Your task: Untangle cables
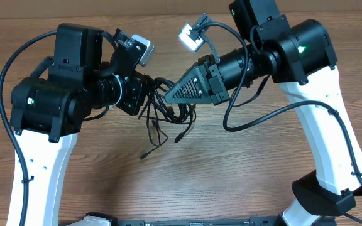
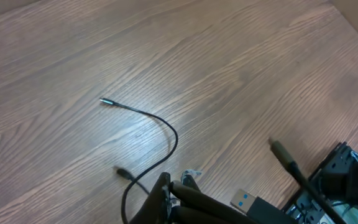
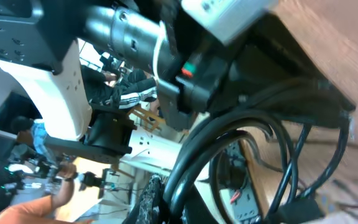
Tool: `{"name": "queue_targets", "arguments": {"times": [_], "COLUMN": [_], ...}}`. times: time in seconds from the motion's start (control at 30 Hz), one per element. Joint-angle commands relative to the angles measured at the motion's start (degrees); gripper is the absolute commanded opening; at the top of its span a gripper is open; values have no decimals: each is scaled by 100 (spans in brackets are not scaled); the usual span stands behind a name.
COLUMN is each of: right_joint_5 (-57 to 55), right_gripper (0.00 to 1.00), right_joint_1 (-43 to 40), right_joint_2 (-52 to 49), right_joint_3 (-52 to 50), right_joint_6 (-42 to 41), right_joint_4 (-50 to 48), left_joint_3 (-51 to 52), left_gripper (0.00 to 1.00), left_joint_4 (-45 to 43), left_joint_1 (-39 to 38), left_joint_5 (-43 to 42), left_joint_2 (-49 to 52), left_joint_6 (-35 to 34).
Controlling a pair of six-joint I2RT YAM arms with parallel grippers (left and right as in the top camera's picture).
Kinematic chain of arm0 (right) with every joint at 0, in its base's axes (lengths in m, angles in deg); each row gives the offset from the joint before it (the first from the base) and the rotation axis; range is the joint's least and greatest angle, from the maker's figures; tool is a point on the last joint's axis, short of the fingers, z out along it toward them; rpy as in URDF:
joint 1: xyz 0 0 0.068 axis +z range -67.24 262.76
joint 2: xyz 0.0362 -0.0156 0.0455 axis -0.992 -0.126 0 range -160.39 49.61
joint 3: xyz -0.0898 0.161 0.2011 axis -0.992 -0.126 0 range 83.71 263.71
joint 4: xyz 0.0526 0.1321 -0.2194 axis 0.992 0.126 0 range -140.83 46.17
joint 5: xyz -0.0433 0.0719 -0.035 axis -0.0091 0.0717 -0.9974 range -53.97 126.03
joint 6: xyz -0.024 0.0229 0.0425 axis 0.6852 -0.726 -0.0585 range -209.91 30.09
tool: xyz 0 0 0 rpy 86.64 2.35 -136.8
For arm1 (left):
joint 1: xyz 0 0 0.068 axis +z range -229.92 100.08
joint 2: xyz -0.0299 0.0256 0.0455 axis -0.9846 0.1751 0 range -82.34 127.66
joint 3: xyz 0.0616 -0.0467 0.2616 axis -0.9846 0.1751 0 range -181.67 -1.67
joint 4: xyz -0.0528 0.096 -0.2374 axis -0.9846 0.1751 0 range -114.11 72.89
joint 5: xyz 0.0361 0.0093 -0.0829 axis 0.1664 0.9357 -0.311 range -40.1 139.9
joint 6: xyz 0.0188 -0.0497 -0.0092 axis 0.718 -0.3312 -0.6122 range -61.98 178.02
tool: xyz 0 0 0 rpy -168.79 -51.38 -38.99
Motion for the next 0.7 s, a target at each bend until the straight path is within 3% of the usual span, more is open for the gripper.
{"name": "queue_targets", "arguments": {"times": [0.0, 0.1, 0.17, 0.33, 0.67], "right_joint_5": [-74, -557, -522, -892, -2671], "right_gripper": [4, 4, 4, 4, 4], "right_joint_1": [57, 57, 57, 57, -33], "right_joint_2": [140, 140, 142, 142, 140], "right_joint_3": [105, 103, 105, 105, 105], "right_joint_6": [-57, -284, -380, -380, -555], "right_joint_4": [247, 374, 374, 372, 372], "left_joint_3": [-44, -44, -48, -48, -101], "left_gripper": [4, 4, 4, 5, 4], "left_joint_4": [-24, -63, -79, -87, -291], "left_joint_1": [52, 129, 264, 728, 1556], "left_joint_5": [968, 2142, 2369, 2367, 2280], "left_joint_2": [63, 7, -28, -81, -299], "left_joint_6": [-61, -614, -647, -675, -660]}}
